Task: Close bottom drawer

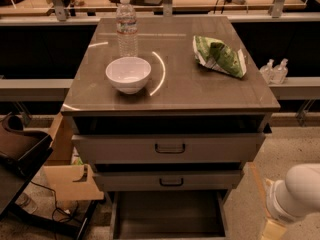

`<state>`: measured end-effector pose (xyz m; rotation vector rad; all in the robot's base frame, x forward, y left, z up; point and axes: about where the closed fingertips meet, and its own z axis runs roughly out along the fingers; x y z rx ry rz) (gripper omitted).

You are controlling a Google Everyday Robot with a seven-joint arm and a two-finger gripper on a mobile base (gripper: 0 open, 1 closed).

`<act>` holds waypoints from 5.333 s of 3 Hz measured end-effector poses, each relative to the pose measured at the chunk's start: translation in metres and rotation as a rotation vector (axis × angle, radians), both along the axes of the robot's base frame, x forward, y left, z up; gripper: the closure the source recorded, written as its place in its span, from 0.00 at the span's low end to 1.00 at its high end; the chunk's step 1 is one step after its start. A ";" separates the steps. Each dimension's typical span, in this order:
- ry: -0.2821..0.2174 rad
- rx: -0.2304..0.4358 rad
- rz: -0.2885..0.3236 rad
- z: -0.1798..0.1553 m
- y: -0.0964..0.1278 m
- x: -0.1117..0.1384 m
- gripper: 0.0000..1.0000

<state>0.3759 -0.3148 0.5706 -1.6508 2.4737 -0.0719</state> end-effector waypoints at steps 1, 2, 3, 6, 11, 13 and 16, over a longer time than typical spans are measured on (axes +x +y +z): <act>0.011 -0.067 0.045 -0.043 -0.014 -0.010 0.00; 0.016 -0.116 0.106 -0.085 -0.019 -0.027 0.00; 0.055 -0.142 0.151 -0.119 -0.018 -0.042 0.00; 0.019 -0.068 0.219 -0.164 0.004 -0.045 0.00; 0.033 -0.159 0.248 -0.292 0.064 -0.068 1.00; 0.133 -0.065 0.272 -0.348 0.072 -0.066 1.00; 0.256 0.053 0.342 -0.445 0.105 -0.054 1.00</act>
Offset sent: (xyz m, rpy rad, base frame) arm -0.0469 -0.0232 -0.1355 -0.1743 0.0150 0.1830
